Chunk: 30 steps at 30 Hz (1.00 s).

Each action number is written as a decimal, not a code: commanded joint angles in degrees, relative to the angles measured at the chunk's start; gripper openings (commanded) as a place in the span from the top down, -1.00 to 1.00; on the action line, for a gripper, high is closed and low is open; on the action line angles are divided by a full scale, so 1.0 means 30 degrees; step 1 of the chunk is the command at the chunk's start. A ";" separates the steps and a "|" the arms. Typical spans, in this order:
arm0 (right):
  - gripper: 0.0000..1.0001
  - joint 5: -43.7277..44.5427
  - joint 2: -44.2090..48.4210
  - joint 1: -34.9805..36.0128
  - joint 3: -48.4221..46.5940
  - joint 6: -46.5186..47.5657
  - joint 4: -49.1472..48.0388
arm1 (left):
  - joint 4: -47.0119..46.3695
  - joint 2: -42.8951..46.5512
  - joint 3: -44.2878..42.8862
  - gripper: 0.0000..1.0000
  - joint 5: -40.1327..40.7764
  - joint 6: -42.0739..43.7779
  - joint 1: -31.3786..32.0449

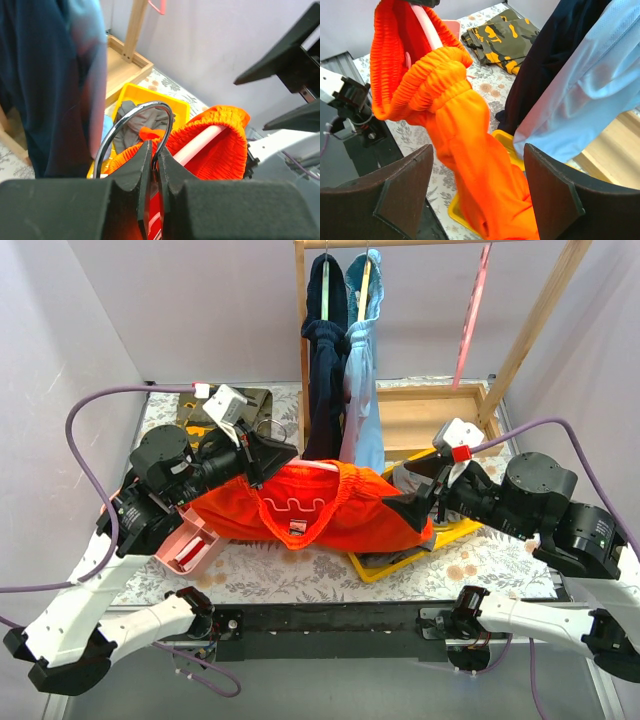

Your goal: Place the shorts on the hanger

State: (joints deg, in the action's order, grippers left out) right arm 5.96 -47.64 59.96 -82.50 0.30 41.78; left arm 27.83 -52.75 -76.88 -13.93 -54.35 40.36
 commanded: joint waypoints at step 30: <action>0.97 -0.3540 -0.0881 -0.0037 0.3708 0.0432 -0.2266 | -0.1807 -0.1517 -0.0769 1.00 -0.2826 0.0597 -0.0006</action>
State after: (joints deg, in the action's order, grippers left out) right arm -4.27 -51.88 59.66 -72.99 3.64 38.70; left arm 27.86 -56.86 -77.54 -21.74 -52.12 40.38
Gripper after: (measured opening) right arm 0.174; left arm 0.060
